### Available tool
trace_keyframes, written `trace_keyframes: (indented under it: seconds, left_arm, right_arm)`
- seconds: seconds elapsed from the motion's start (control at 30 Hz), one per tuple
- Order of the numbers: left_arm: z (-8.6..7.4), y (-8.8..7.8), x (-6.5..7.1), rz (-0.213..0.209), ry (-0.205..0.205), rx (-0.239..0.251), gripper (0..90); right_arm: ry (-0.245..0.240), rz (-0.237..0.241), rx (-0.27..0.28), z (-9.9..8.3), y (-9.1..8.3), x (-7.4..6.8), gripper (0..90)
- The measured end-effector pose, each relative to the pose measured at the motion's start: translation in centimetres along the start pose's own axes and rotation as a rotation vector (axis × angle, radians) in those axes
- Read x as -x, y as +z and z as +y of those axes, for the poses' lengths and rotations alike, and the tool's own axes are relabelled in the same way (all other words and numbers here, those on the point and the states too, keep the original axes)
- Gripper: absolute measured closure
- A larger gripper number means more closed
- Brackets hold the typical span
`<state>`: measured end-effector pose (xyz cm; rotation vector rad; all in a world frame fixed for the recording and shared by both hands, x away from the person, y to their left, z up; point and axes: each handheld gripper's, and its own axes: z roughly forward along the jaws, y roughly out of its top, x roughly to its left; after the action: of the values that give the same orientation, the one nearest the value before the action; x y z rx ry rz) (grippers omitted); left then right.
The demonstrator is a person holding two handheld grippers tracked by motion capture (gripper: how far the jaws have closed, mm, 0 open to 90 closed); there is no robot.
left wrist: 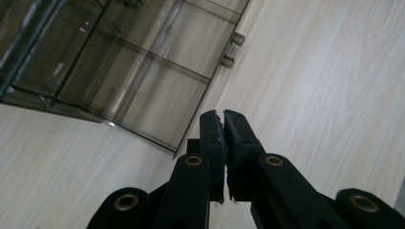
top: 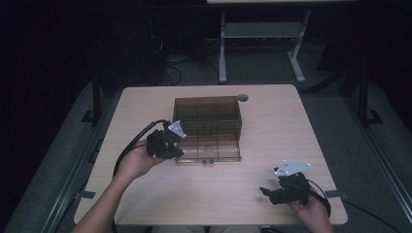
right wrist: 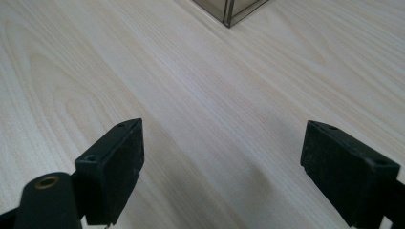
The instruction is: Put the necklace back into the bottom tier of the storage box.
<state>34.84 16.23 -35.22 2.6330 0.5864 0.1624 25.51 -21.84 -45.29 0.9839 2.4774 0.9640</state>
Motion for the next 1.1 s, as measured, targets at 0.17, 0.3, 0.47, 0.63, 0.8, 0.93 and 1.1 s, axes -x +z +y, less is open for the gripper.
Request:
trace_keyframes:
  seconds: [0.17,0.3,0.47,0.63,0.8,0.93,1.1]
  left_arm:
    - [0.6,0.1,-0.6,-0.004,-0.01,0.007,86.7]
    - [1.0,0.1,-1.1,0.0,-0.01,0.008,86.7]
    - [1.3,0.4,-1.5,0.004,-0.022,0.008,86.7]
    - [1.7,0.8,-1.9,0.0,-0.03,0.001,86.7]
    - [2.0,1.4,-2.3,0.001,-0.029,-0.009,86.7]
    - [2.1,2.0,-2.6,0.0,-0.034,-0.024,86.7]
    - [2.3,2.4,-2.8,-0.002,-0.035,-0.039,86.7]
  right_arm:
    - [0.002,0.0,0.002,0.0,-0.1,0.0,14.3]
    - [0.002,-0.001,0.003,0.0,-0.1,0.0,14.3]
    - [0.006,0.0,0.003,0.0,-0.1,0.0,14.3]
    - [0.001,0.0,0.013,0.1,-0.1,0.0,14.3]
    - [0.0,0.002,0.009,0.3,-0.1,-0.1,14.3]
    - [0.003,0.004,0.013,0.3,-0.1,-0.2,14.3]
    - [0.003,0.004,0.013,0.3,-0.1,-0.2,14.3]
